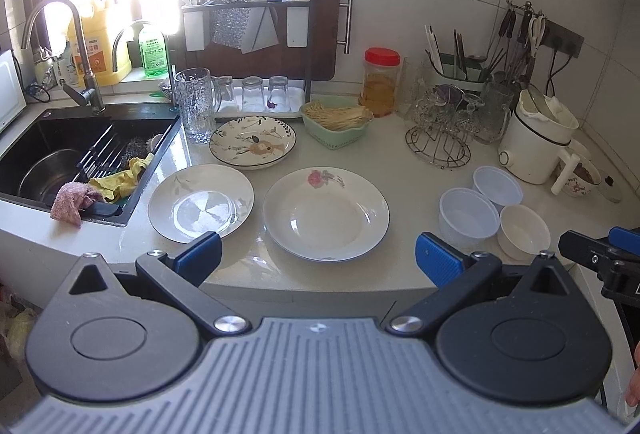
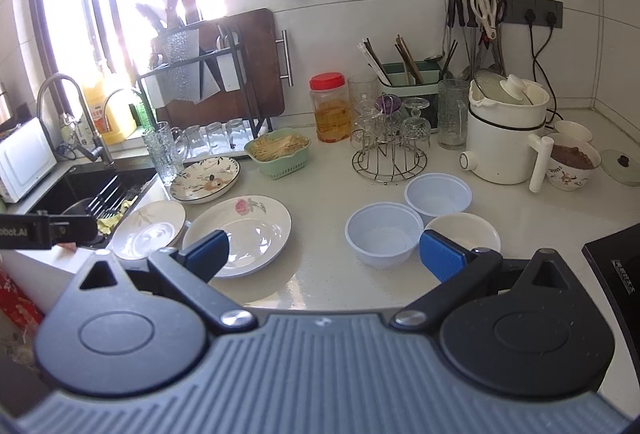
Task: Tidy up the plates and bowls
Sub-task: 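Move the left gripper toward the white leaf-print plate by the sink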
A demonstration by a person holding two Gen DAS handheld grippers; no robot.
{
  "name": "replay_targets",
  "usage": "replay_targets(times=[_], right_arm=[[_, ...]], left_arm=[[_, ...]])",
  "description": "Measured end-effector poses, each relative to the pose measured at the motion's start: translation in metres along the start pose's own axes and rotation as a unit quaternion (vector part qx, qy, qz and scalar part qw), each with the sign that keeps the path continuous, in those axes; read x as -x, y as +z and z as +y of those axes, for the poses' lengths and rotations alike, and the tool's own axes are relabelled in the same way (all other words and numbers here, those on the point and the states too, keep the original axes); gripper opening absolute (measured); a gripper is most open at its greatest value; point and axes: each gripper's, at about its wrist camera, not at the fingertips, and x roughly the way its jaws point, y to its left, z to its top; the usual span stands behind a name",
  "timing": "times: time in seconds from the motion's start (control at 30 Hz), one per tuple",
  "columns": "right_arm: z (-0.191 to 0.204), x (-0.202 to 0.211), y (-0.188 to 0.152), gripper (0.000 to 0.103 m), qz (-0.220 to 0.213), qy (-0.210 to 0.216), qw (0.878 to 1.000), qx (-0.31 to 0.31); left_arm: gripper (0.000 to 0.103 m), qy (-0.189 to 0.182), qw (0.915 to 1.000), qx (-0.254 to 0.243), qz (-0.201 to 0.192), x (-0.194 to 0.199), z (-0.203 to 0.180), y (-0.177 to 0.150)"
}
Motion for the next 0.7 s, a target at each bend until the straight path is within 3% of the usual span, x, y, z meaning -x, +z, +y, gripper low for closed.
replay_targets(times=[0.7], right_arm=[[0.005, 0.009, -0.002, 0.103, -0.009, -0.004, 1.000, 0.007]], left_arm=[[0.103, -0.012, 0.9999, 0.003, -0.005, 0.011, 0.003, -0.007]])
